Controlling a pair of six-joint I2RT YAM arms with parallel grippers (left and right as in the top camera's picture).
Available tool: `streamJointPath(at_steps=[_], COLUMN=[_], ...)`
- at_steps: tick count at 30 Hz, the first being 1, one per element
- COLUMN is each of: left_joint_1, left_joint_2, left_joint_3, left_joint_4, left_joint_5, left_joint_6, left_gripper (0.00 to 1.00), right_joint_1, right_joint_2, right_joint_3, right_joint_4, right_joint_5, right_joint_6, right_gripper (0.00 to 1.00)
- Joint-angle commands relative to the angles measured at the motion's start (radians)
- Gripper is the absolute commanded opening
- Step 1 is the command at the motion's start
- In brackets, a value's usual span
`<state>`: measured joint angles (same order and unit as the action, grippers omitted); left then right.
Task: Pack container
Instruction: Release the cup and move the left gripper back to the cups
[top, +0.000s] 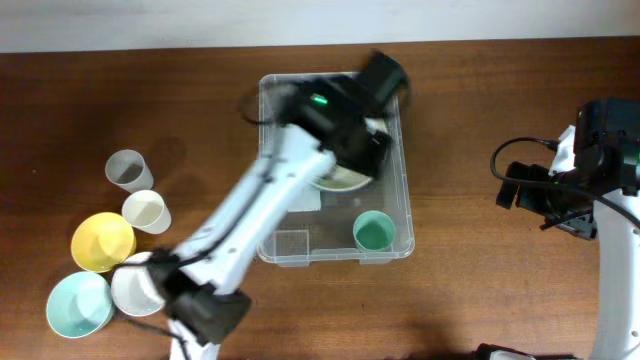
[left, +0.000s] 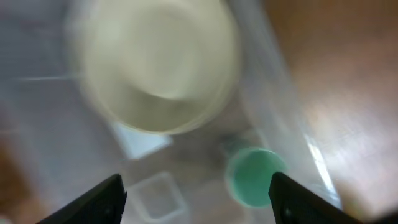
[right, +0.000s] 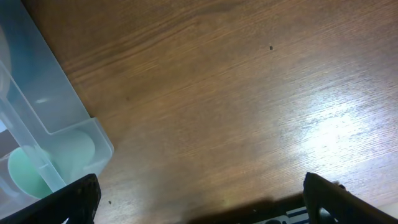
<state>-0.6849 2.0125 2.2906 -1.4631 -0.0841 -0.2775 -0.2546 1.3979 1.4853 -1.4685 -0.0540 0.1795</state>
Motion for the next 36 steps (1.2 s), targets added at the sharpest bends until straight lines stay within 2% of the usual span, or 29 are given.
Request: streamJointPath(at_steps=[1,9,15,24,32,36], left_joint_1=[0.173,0.548,0.711,0.808,0.824,0.826], left_joint_2=[-0.112,-0.127,-0.127,-0.127,-0.127,-0.127], left_joint_3=[0.033,-0.025,-0.211,-0.553,-0.832,-0.906], left_joint_4=[-0.04,-0.129,-0.108,0.079,0.296,0.391], left_joint_5=[-0.143,-0.141,-0.062,-0.023,-0.016,-0.016], left_joint_6=[0.0,-0.045,-0.051,-0.042,-0.04,-0.018], left_gripper=[0.76,0.76,0.76,0.77,0.81,0.81], right_joint_1=[0.006,0.006,0.006,0.006,0.006,0.006], right_joint_2=[-0.002,-0.002,-0.002,-0.002,-0.002,-0.002], right_joint_3=[-0.003,-0.003,-0.003,-0.003,-0.003,-0.003], right_joint_4=[0.0,0.003,0.005,0.005,0.004,0.004], right_joint_5=[0.005,0.005,0.005,0.005,0.005,0.005], right_joint_6=[-0.006,-0.007,-0.006,-0.006,-0.007,-0.007], right_gripper=[1.0,1.0,1.0,1.0,1.0,1.0])
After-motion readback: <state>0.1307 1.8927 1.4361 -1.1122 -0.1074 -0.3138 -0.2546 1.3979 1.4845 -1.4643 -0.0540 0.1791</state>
